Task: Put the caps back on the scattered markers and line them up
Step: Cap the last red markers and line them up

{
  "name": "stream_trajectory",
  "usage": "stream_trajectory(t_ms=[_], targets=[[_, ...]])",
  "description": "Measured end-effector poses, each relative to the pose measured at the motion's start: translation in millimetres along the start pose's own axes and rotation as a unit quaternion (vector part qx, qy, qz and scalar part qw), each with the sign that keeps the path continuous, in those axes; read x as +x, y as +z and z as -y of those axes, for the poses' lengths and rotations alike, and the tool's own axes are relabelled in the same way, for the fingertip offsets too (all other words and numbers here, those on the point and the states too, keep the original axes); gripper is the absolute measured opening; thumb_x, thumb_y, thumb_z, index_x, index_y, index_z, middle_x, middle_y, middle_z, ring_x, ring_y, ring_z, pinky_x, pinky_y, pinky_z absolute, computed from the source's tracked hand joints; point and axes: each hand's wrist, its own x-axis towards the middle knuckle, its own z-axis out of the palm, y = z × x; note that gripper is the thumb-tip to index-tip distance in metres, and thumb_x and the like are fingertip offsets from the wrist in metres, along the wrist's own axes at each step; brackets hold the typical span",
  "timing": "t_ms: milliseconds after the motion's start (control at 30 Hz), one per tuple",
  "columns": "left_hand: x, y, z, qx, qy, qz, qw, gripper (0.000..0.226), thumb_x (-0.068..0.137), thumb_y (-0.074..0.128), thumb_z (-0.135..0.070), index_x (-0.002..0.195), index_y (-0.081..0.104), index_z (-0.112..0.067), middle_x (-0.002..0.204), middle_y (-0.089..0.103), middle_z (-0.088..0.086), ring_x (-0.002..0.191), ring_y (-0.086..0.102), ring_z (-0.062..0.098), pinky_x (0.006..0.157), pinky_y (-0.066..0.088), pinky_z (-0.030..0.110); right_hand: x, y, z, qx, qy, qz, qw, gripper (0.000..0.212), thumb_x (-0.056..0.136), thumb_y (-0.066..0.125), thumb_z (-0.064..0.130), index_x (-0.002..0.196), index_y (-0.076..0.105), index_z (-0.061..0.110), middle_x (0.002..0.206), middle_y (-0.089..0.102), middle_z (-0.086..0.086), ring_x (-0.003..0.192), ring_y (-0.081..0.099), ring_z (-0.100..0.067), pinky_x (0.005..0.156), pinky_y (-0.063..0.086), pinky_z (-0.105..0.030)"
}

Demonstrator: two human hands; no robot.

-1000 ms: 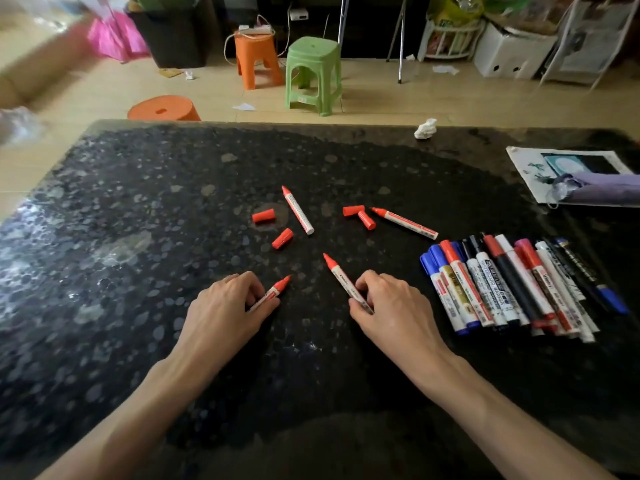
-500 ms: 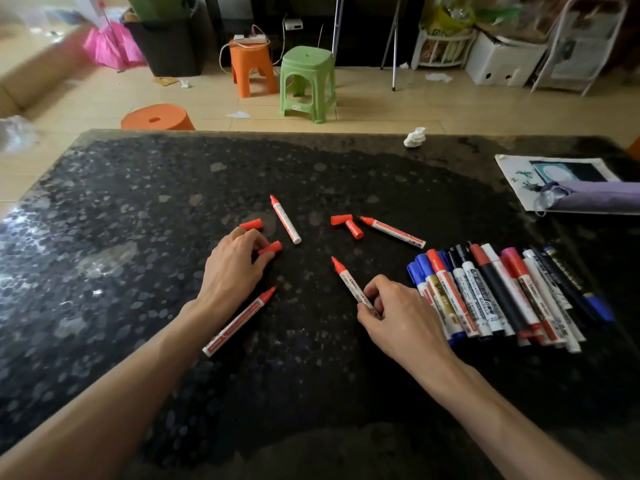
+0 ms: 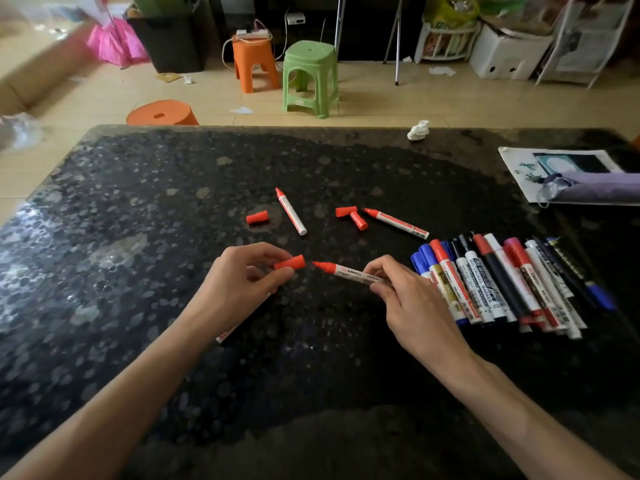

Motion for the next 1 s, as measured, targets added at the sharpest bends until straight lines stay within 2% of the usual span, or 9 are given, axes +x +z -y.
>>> stream_trajectory(t_ms=[133,233,400,567,733,900,1000], targets=[[-5.2,1.9,2.3,0.014,0.005,0.008,1.000,0.018,0.088,0.080,-0.024,0.096,0.076,-0.038,0.089,0.077,-0.008,0.073,0.075,0.012,0.084,0.062,0.042,-2.3,-4.3,-3.3,-0.014,-0.047,-0.030,0.998,0.030,0.103,0.058,0.013,0.127,0.067,0.029,0.110,0.067,0.013,0.103,0.061,-0.001,0.088,0.052,-0.020],[-9.0,3.4,1.6,0.013,0.001,0.011,1.000,0.019,0.087,0.081,-0.022,0.095,0.075,-0.038,0.086,0.077,-0.009,0.071,0.075,0.010,0.084,0.062,0.042,-1.4,-3.2,-3.0,-0.020,-0.063,-0.041,0.997,0.031,0.102,0.058,0.011,0.126,0.068,0.028,0.108,0.066,0.013,0.102,0.061,-0.003,0.087,0.053,-0.023],[-8.9,4.2,-4.2,0.012,0.015,0.018,1.000,0.017,0.088,0.081,-0.022,0.098,0.076,-0.034,0.087,0.076,-0.007,0.067,0.073,0.007,0.081,0.062,0.039,0.4,-1.2,-1.1,-0.028,-0.071,-0.045,0.996,0.033,0.101,0.060,0.009,0.128,0.068,0.028,0.108,0.064,0.013,0.103,0.060,-0.003,0.087,0.050,-0.018],[-7.6,8.5,-4.1,0.011,0.020,0.020,1.000,0.016,0.087,0.081,-0.024,0.099,0.075,-0.033,0.089,0.076,-0.007,0.066,0.073,0.008,0.081,0.062,0.041,0.2,-1.3,-1.1,-0.030,-0.085,-0.052,0.995,0.034,0.101,0.060,0.009,0.129,0.068,0.026,0.108,0.064,0.013,0.102,0.058,-0.003,0.088,0.054,-0.024],[-6.6,13.9,-4.0,0.002,0.032,0.028,0.999,0.016,0.088,0.081,-0.026,0.099,0.075,-0.036,0.090,0.077,-0.011,0.069,0.074,0.016,0.082,0.061,0.049,0.2,0.2,2.2,-0.024,-0.111,-0.050,0.992,0.034,0.101,0.059,0.011,0.130,0.067,0.027,0.107,0.063,0.010,0.101,0.058,-0.009,0.085,0.055,-0.034],[-7.9,15.3,-7.6,-0.004,0.047,0.019,0.999,0.015,0.090,0.078,-0.023,0.101,0.078,-0.034,0.084,0.078,-0.007,0.069,0.075,0.013,0.080,0.063,0.040,0.5,-0.2,3.5,-0.011,-0.129,-0.033,0.991,0.031,0.103,0.057,0.019,0.132,0.066,0.026,0.106,0.058,0.012,0.100,0.054,-0.007,0.085,0.051,-0.029],[-9.5,15.8,-11.6,-0.013,0.056,0.013,0.998,0.015,0.091,0.076,-0.021,0.102,0.079,-0.031,0.078,0.077,-0.005,0.066,0.074,0.010,0.077,0.063,0.029,-0.8,0.7,4.8,0.009,-0.138,-0.037,0.990,0.031,0.102,0.060,0.020,0.132,0.068,0.021,0.103,0.059,0.010,0.095,0.057,-0.007,0.081,0.053,-0.028]])
